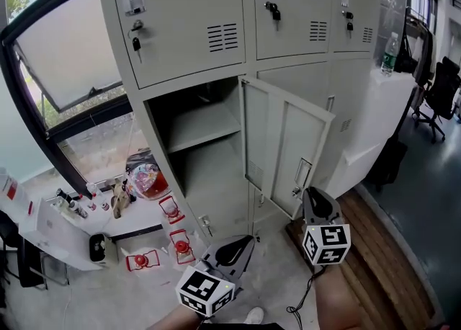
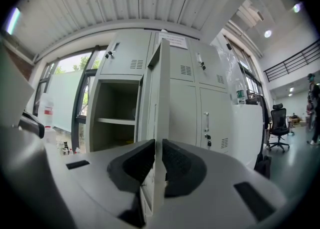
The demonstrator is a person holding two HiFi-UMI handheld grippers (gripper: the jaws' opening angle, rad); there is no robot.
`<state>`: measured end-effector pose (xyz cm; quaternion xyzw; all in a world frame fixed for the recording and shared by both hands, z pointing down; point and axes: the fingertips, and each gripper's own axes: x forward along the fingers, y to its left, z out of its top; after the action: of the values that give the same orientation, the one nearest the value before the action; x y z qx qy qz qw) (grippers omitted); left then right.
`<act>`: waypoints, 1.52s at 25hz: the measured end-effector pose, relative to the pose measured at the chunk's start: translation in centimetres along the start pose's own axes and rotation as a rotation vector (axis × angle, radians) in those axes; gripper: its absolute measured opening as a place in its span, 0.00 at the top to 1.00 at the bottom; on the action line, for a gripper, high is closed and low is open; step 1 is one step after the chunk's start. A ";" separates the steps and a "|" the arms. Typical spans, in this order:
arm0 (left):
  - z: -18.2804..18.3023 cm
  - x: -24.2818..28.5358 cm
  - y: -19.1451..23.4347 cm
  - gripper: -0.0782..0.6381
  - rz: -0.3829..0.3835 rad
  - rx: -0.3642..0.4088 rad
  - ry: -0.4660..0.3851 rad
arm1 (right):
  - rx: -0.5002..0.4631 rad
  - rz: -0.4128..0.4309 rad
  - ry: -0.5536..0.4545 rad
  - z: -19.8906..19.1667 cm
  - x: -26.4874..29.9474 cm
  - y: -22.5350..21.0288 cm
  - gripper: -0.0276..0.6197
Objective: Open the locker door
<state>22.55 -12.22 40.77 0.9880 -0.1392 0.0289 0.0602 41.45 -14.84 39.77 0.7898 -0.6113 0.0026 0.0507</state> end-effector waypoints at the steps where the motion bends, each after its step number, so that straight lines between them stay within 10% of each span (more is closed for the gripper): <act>1: 0.0 -0.3 0.2 0.87 0.010 0.000 -0.001 | 0.003 -0.009 -0.006 0.0 -0.2 0.0 0.81; 38: -3.5 -23.7 3.8 0.87 0.092 -0.024 -0.037 | 0.027 0.248 0.049 -0.6 -16.3 29.8 0.87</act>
<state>-1.39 -8.91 42.94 0.9801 -0.1860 0.0116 0.0679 8.62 -6.43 41.54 0.7085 -0.7027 0.0362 0.0542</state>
